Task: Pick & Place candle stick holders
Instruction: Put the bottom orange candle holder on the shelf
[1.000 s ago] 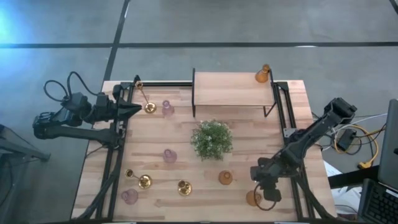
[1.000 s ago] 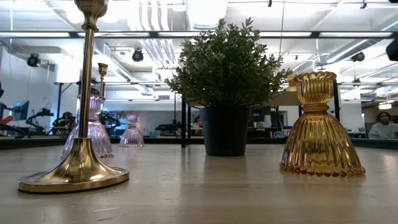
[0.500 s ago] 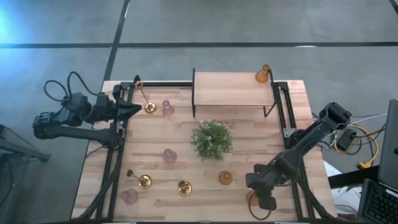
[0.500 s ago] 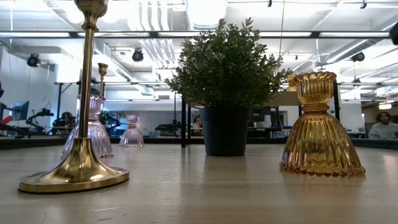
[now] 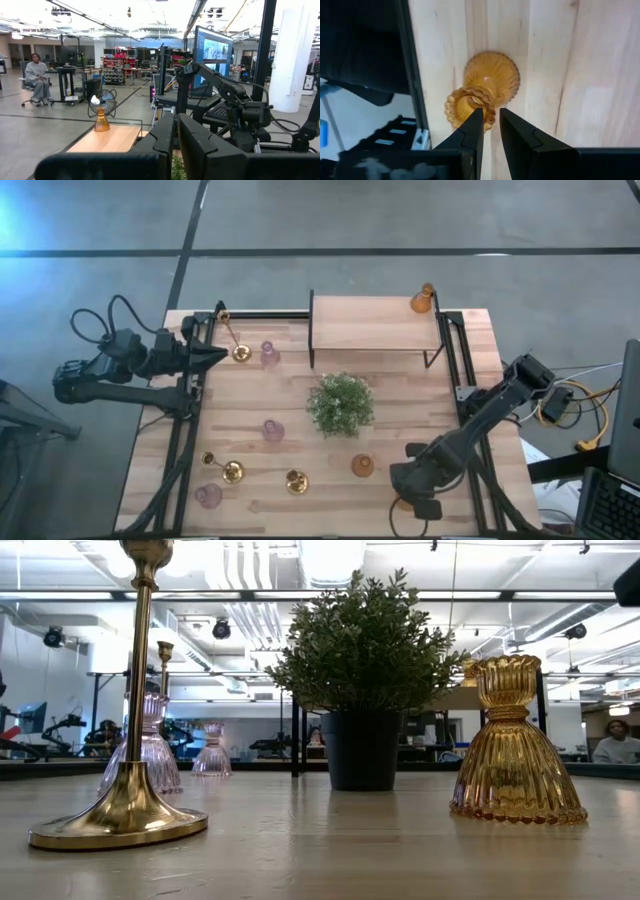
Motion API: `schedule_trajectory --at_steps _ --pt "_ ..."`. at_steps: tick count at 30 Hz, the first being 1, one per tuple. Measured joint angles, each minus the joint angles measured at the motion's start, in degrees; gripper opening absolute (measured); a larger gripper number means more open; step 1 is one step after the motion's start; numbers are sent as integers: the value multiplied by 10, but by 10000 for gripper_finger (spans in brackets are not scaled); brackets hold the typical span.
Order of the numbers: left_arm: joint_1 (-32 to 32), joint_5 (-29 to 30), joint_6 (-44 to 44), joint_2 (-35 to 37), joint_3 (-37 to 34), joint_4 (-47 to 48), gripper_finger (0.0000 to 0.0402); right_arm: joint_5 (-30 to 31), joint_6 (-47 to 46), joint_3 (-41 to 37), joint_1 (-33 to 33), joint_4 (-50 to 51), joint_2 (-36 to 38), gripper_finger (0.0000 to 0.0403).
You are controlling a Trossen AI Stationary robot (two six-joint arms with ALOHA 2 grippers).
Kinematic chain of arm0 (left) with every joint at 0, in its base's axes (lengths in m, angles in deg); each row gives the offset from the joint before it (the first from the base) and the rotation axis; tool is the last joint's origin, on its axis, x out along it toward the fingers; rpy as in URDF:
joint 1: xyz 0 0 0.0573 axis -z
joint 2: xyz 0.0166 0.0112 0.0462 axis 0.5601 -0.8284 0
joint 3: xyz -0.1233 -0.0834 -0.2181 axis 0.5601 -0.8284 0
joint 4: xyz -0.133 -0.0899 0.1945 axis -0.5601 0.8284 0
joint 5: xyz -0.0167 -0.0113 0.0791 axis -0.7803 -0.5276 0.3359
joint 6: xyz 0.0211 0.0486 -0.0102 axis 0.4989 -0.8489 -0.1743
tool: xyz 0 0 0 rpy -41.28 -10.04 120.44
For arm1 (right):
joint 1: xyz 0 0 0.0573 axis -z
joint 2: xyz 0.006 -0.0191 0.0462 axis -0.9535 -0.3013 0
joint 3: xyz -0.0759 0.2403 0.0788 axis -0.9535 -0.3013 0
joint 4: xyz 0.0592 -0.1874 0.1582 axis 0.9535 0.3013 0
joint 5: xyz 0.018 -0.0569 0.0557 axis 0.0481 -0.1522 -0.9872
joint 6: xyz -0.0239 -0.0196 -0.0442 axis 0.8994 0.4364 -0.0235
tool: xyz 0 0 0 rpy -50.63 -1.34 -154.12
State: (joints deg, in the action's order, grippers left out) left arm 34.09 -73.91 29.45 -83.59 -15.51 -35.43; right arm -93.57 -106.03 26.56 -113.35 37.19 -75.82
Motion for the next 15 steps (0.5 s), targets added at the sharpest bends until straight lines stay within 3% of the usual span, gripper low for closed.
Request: schedule_trajectory --at_steps 15 --pt "0 0 0 0 0 0 30 -4 -2 -34 -1 -18 -7 59"
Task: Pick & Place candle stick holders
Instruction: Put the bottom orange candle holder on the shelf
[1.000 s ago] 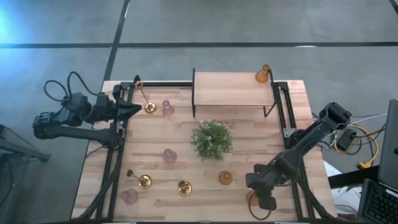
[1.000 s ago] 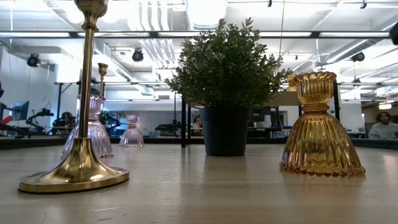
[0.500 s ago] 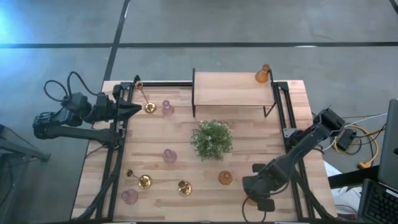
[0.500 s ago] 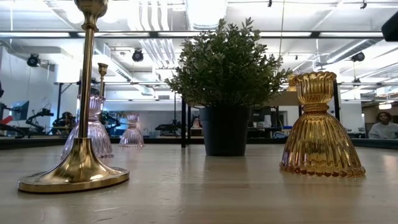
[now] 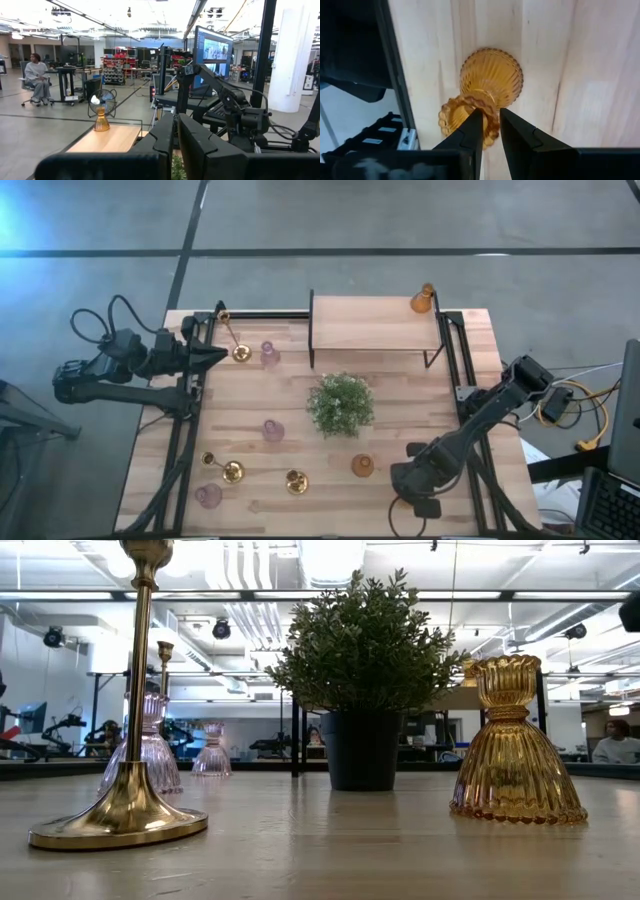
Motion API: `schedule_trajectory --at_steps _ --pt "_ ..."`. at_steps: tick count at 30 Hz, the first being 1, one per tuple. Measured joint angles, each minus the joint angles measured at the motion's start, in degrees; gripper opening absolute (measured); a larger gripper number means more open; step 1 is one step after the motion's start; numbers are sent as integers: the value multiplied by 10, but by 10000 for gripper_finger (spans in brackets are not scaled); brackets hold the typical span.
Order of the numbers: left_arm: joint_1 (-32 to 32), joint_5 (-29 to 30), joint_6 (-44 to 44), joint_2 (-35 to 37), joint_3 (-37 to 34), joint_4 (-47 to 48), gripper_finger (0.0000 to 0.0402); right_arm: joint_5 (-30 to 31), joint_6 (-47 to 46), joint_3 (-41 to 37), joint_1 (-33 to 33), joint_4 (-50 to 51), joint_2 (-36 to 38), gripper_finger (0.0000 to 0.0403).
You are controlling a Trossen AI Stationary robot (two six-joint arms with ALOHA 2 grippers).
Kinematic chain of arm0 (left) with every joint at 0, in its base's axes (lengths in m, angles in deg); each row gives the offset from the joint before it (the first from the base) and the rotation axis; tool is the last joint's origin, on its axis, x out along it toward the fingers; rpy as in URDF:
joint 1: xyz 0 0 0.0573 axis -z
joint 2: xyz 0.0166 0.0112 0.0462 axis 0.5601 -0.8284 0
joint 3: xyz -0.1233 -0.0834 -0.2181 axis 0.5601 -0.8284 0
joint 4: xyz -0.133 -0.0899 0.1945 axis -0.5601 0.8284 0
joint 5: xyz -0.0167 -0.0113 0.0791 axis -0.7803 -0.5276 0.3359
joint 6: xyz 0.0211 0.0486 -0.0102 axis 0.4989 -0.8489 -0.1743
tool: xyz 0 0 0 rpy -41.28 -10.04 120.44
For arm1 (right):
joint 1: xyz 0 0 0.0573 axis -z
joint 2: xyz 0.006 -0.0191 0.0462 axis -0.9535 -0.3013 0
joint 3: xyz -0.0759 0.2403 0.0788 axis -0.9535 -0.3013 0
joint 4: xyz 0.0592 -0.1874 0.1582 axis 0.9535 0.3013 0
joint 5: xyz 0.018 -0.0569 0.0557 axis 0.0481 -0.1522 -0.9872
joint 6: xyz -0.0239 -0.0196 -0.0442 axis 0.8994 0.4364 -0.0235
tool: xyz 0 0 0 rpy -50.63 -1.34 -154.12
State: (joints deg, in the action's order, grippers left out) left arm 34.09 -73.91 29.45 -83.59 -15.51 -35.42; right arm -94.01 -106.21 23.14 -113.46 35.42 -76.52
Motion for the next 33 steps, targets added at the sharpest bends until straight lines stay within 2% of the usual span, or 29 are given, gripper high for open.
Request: schedule_trajectory --at_steps 8,13,17,26,33 --pt "0 0 0 0 0 0 30 -7 3 -35 0 -16 5 57" --pt "0 0 0 0 0 0 30 -17 42 -36 1 -10 8 24" --pt "0 0 0 0 0 0 30 -15 65 -30 5 3 16 23" --pt "0 0 0 0 0 0 30 -24 113 -12 47 75 43 23" --pt "0 0 0 0 0 0 30 -10 191 38 119 188 78 23"
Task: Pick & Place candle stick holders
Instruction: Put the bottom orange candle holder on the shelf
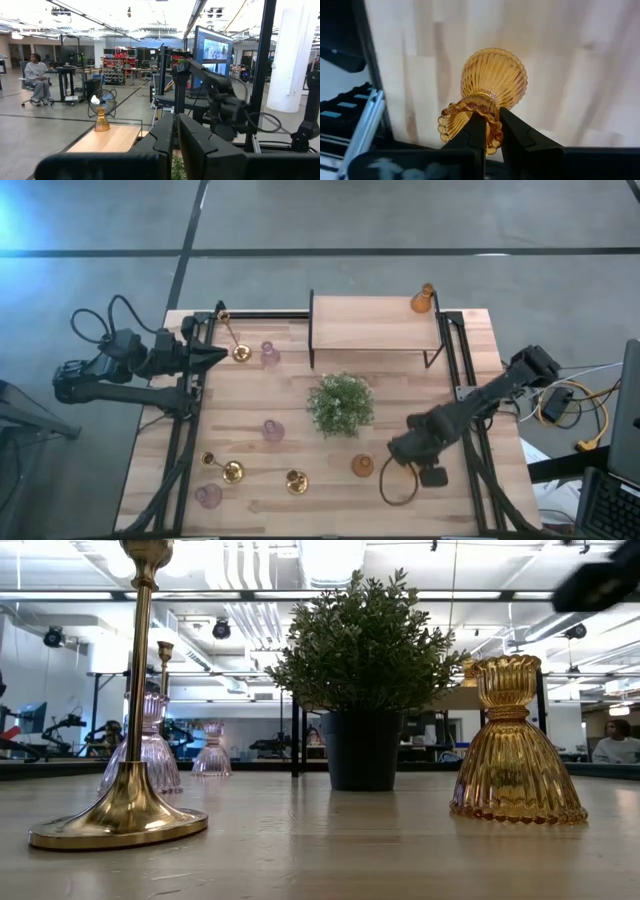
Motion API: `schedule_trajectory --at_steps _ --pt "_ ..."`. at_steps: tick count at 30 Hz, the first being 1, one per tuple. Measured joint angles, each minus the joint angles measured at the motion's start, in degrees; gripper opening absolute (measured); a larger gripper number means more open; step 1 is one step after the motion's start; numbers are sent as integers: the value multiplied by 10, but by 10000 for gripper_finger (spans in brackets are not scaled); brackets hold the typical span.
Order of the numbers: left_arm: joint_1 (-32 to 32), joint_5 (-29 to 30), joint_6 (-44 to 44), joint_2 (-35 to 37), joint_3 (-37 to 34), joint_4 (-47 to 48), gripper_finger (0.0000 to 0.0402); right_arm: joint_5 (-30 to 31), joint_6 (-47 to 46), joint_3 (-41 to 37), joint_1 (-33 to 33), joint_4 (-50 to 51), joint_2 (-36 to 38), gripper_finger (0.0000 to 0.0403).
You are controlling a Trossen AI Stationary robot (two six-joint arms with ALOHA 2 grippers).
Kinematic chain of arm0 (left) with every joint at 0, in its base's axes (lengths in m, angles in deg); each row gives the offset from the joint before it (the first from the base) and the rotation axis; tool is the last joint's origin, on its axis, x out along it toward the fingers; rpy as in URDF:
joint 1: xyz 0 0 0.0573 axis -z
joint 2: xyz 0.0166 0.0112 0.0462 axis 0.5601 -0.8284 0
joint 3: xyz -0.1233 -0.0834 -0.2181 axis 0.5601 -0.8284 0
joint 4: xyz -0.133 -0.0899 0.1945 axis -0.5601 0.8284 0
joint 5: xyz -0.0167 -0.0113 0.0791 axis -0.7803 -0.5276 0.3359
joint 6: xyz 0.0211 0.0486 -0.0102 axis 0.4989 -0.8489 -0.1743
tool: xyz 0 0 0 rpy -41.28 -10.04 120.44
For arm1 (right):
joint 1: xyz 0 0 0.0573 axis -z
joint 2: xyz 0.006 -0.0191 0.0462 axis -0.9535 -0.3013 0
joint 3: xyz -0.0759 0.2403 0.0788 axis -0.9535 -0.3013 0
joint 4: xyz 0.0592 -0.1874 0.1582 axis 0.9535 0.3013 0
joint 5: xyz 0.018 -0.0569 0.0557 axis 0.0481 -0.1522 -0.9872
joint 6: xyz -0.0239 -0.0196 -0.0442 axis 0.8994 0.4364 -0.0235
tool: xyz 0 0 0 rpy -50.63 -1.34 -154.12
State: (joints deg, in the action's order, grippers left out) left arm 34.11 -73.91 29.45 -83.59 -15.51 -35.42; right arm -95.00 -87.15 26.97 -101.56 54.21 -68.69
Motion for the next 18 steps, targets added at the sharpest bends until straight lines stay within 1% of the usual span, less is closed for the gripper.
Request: schedule_trajectory --at_steps 6,9,14,16,18 --pt "0 0 0 0 0 0 30 41 82 65 93 80 39 23" --pt "0 0 0 0 0 0 30 53 117 111 142 124 55 23" --pt "0 0 0 0 0 0 30 106 181 203 221 198 55 23" --pt "0 0 0 0 0 0 30 119 210 237 255 200 54 23" --pt "0 0 0 0 0 0 30 118 243 268 290 198 53 23"
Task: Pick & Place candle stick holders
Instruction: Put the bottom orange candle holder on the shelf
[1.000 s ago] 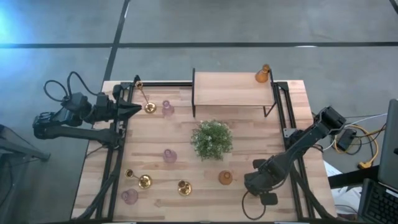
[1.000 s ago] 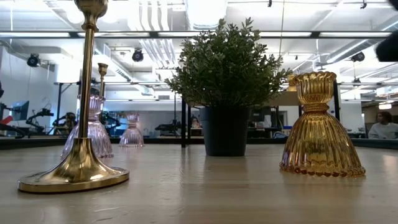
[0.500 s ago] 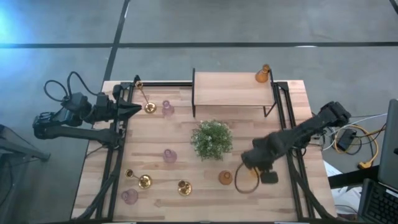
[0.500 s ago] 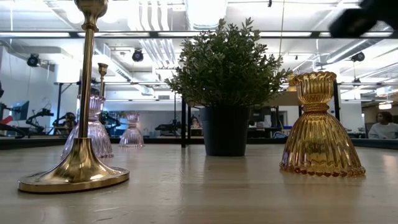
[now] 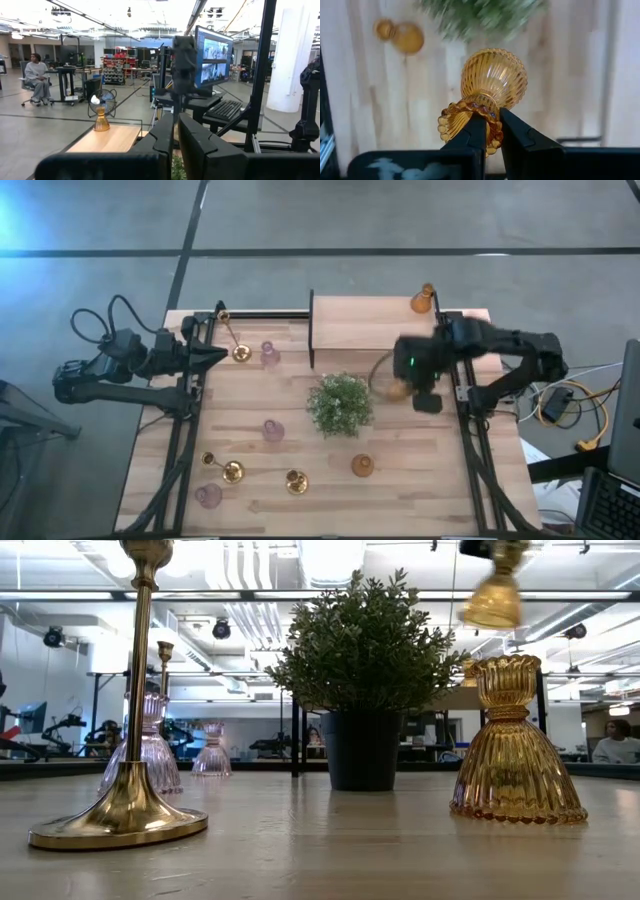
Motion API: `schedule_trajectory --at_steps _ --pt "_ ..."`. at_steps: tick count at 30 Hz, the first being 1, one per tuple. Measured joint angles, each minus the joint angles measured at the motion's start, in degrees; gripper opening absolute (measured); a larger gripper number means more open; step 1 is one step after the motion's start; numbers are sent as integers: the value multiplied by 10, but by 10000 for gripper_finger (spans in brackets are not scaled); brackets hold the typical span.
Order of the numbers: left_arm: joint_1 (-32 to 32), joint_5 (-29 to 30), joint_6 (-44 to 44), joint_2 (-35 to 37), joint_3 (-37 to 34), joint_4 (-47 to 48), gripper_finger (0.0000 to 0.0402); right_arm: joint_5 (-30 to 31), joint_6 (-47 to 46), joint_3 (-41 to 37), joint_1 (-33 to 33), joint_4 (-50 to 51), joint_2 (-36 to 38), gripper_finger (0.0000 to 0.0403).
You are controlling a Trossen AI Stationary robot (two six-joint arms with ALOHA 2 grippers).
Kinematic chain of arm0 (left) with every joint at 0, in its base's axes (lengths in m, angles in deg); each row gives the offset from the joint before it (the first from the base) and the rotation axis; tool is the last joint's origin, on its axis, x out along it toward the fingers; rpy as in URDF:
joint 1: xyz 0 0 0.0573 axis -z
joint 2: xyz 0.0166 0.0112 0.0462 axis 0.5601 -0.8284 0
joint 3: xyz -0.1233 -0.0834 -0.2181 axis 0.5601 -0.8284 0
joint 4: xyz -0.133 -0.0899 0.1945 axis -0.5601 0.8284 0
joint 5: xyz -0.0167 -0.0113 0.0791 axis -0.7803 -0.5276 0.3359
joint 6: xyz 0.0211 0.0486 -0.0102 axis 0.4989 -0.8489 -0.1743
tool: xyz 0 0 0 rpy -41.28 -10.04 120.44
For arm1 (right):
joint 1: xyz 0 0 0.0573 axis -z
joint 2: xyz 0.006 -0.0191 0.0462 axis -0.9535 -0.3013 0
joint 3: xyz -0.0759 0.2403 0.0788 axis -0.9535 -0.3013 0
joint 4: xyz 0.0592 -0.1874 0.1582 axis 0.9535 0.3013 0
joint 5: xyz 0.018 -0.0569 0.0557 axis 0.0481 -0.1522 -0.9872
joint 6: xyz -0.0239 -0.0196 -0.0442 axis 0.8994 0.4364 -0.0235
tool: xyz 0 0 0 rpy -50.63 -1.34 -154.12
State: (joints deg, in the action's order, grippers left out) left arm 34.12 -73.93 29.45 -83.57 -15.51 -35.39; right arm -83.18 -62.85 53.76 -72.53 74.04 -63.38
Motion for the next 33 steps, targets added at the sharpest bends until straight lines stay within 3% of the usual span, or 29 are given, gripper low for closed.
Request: schedule_trajectory --at_steps 8,18,26,33 --pt "0 0 0 0 0 0 30 -1 89 83 140 2 -3 23" --pt "0 0 0 0 0 0 30 -1 166 114 310 1 -26 23" --pt "0 0 0 0 0 0 30 -1 195 87 406 1 -64 23" --pt "0 0 0 0 0 0 30 -2 203 77 452 1 -98 23"
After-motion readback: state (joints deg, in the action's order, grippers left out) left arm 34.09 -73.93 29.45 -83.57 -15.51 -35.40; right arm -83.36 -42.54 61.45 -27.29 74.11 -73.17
